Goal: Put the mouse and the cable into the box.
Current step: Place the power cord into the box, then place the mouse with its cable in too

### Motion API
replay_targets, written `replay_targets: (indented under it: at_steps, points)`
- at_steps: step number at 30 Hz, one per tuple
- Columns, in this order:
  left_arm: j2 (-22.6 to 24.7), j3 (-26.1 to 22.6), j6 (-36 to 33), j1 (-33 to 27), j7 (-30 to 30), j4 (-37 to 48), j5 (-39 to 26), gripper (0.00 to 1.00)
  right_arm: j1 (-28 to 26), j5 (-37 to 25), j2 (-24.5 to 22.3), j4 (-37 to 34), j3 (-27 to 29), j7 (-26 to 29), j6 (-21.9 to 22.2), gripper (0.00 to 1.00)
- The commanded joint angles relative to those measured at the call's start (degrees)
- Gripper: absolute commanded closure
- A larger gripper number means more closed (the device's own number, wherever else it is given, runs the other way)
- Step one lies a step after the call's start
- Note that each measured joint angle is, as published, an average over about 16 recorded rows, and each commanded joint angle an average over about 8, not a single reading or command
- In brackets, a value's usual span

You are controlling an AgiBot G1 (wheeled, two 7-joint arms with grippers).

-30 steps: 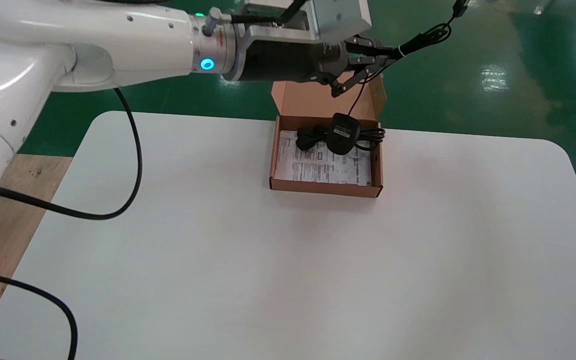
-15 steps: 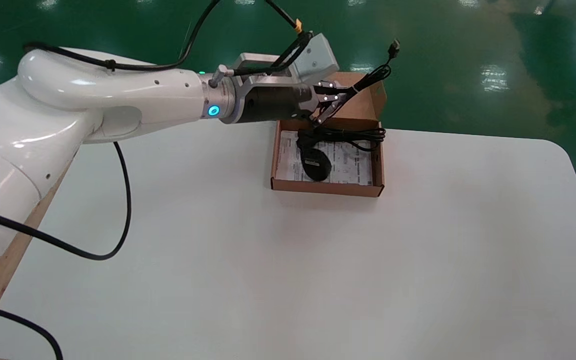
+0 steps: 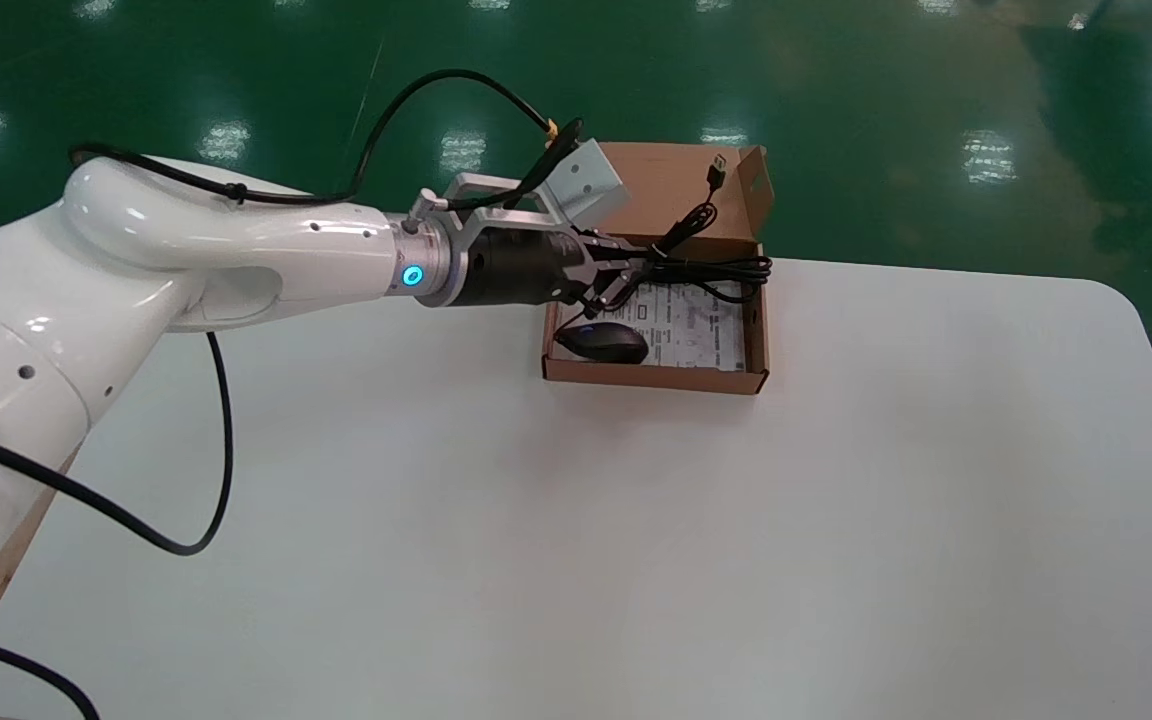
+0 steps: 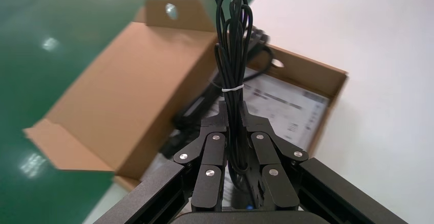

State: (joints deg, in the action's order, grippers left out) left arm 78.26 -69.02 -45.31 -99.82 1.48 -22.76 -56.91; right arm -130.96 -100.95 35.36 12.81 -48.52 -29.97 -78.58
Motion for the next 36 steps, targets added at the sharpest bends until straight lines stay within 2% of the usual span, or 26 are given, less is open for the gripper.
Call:
replay_targets:
  at_steps: [1, 5, 10, 16, 20, 21, 22, 28, 29, 30, 36]
  points:
    - [0.0, -0.9, -0.3, 0.2, 0.7, -0.3, 0.2, 1.0, -0.2, -0.1, -0.8, 1.5, -0.2, 0.8, -2.5, 0.0]
    - [-0.1, -2.5, -0.7, 0.7, 1.2, -1.0, 0.3, 1.0, -0.6, -0.9, -2.9, 5.6, -0.8, 2.9, -5.8, 0.0]
    - [-0.1, -4.2, -0.1, 1.1, 1.4, -1.8, 0.3, 1.0, -0.4, -2.2, -5.7, 11.9, -1.5, 6.3, -7.7, 0.0]
    - [0.0, -5.5, 2.0, 1.0, 1.7, -2.5, 0.8, 1.0, 1.8, -3.0, -8.7, 20.2, -2.1, 12.1, -8.1, 0.0]
    - [0.0, -6.2, 3.7, 0.9, 2.0, -3.1, 1.4, 1.0, 4.4, -3.0, -10.4, 26.2, -2.3, 16.8, -7.1, 0.0]
    - [0.0, -6.4, 4.1, 0.9, 2.0, -3.2, 1.5, 0.97, 5.2, -2.9, -10.8, 27.9, -2.3, 18.1, -6.5, 0.0]
    - [0.0, -6.6, 4.5, 0.8, 2.0, -3.3, 1.6, 0.91, 6.0, -2.7, -11.2, 29.5, -2.3, 19.5, -5.8, 0.0]
    - [0.0, -7.5, 6.4, 0.7, 1.8, -3.9, 1.8, 0.16, 9.7, -1.4, -13.1, 36.7, -1.8, 26.0, -1.7, 0.0]
    - [0.0, -7.6, 6.5, 0.7, 1.8, -3.9, 1.8, 0.06, 10.1, -1.2, -13.3, 37.3, -1.8, 26.6, -1.3, 0.0]
    - [0.0, -7.7, 6.6, 0.7, 1.8, -3.9, 1.8, 0.0, 10.3, -1.0, -13.4, 37.7, -1.7, 26.9, -1.0, 0.0]
    - [0.0, -7.8, 6.8, 0.7, 1.8, -4.0, 1.9, 0.0, 10.6, -0.8, -13.6, 38.0, -1.6, 26.8, -0.6, 0.0]
